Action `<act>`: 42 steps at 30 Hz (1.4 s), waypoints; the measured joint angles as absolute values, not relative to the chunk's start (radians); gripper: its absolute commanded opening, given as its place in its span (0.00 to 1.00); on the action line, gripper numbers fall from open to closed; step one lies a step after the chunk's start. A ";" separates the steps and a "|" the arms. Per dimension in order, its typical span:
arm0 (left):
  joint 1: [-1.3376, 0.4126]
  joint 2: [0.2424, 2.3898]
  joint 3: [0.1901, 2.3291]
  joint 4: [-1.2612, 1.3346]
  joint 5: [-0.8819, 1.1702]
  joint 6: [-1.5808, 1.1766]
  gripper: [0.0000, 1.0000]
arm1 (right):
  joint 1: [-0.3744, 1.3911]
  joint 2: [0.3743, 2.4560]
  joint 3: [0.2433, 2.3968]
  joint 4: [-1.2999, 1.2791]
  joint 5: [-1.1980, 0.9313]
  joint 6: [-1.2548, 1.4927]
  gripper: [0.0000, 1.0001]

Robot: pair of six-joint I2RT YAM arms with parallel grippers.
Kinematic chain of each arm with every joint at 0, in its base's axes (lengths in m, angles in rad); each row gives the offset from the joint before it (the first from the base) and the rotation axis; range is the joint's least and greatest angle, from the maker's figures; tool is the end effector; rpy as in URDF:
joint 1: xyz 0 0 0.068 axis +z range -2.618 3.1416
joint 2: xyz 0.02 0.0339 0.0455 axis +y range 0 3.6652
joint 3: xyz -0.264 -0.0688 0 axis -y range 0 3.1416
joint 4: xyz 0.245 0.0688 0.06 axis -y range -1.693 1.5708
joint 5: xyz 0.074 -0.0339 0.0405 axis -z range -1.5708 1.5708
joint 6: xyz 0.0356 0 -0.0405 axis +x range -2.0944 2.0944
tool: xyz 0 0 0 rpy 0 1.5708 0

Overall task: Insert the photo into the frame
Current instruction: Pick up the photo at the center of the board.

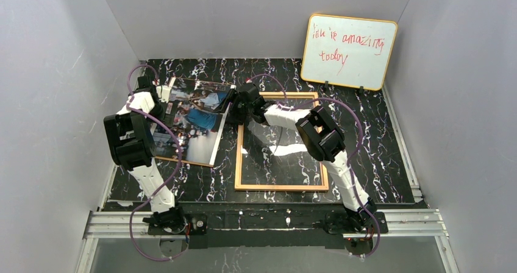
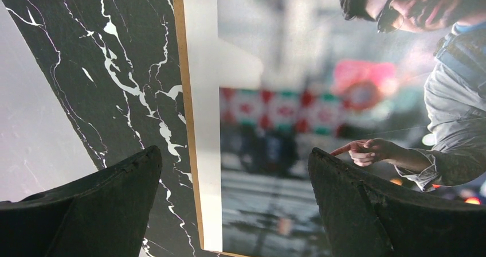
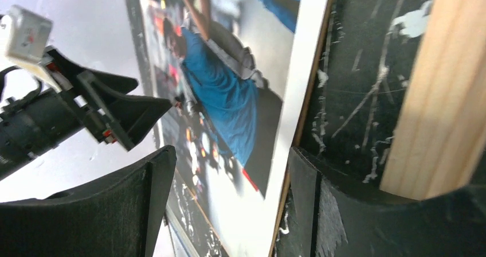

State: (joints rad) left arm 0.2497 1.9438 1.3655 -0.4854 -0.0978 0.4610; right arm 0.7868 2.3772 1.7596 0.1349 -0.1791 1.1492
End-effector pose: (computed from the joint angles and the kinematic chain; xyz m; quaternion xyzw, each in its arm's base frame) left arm 0.3938 0.1040 0.1800 0.0898 0.9628 0.1315 0.2184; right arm 0.3780 0.3880 0.1526 0.1080 0.8466 0.4681 0.2292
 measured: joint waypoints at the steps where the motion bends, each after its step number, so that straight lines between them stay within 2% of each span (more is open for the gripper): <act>1: 0.250 1.943 1.364 -0.484 -0.098 0.462 0.98 | 0.786 2.374 1.751 0.145 -0.183 1.150 0.79; 15: 0.249 1.934 1.349 -0.467 -0.097 0.474 0.98 | 0.812 2.290 1.722 0.288 -0.273 1.148 0.78; 19: 0.249 1.934 1.349 -0.467 -0.097 0.477 0.98 | 0.815 2.296 1.740 0.284 -0.288 1.148 0.70; 25: 0.249 1.930 1.343 -0.461 -0.097 0.480 0.98 | 0.815 2.336 1.815 0.266 -0.291 1.139 0.46; 36: 0.249 1.925 1.337 -0.455 -0.095 0.487 0.98 | 0.815 2.400 1.857 0.132 -0.245 1.100 0.43; 38: 0.249 1.924 1.336 -0.454 -0.094 0.487 0.98 | 0.815 2.400 1.857 0.113 -0.234 1.094 0.35; 42: 0.249 1.924 1.336 -0.454 -0.094 0.487 0.98 | 0.815 2.400 1.857 0.086 -0.212 1.081 0.08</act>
